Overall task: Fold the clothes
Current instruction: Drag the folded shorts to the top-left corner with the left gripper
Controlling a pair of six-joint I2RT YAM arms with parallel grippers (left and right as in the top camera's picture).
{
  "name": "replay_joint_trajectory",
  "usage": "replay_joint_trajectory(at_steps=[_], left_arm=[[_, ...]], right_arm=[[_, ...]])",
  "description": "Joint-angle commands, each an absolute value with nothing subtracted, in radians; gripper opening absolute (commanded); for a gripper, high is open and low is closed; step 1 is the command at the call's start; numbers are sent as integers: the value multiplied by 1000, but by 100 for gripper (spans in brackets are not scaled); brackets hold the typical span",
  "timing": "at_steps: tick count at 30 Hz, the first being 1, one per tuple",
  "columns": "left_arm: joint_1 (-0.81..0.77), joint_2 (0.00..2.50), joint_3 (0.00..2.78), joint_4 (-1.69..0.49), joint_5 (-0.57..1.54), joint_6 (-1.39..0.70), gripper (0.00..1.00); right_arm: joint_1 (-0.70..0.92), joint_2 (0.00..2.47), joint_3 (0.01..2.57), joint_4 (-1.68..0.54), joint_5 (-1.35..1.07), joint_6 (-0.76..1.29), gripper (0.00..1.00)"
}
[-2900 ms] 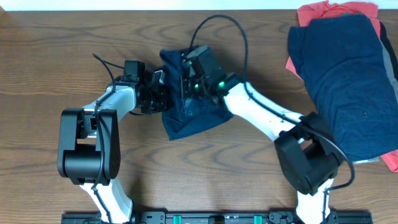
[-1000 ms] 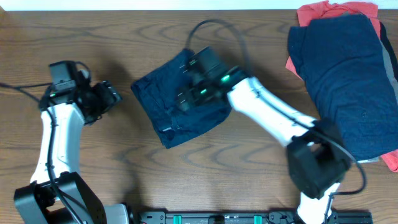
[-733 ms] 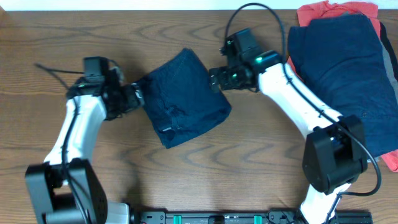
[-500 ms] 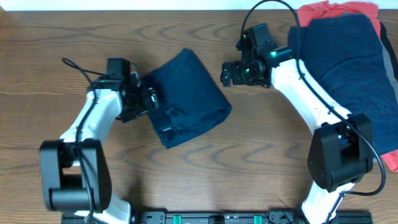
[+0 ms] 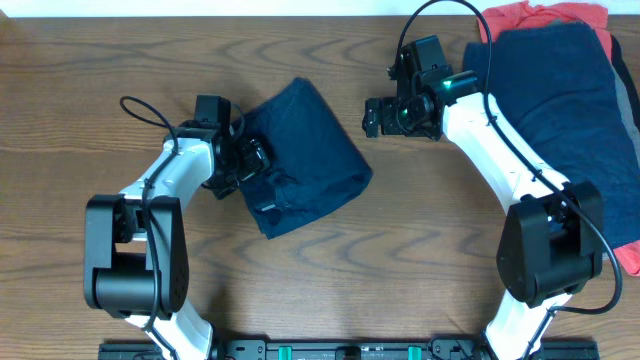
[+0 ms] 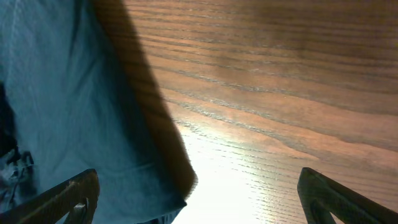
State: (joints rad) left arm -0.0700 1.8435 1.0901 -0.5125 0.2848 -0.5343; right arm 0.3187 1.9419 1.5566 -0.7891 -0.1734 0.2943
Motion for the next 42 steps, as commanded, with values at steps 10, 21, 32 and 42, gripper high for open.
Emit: replay_joint_trajectory(at_steps=[10, 21, 32, 42], left_arm=[[-142, 1874, 1071, -456, 294, -640, 7], [-120, 1818, 1096, -263, 423, -677, 6], [-32, 1732, 1098, 70, 327, -1023, 6], [17, 1750, 1098, 189, 73, -1072, 6]], right_arm=[[314, 1922, 1571, -817, -146, 276, 99], [283, 1922, 1571, -831, -146, 276, 99], [220, 1922, 1571, -841, -146, 284, 99], [220, 1922, 1568, -838, -146, 284, 99]])
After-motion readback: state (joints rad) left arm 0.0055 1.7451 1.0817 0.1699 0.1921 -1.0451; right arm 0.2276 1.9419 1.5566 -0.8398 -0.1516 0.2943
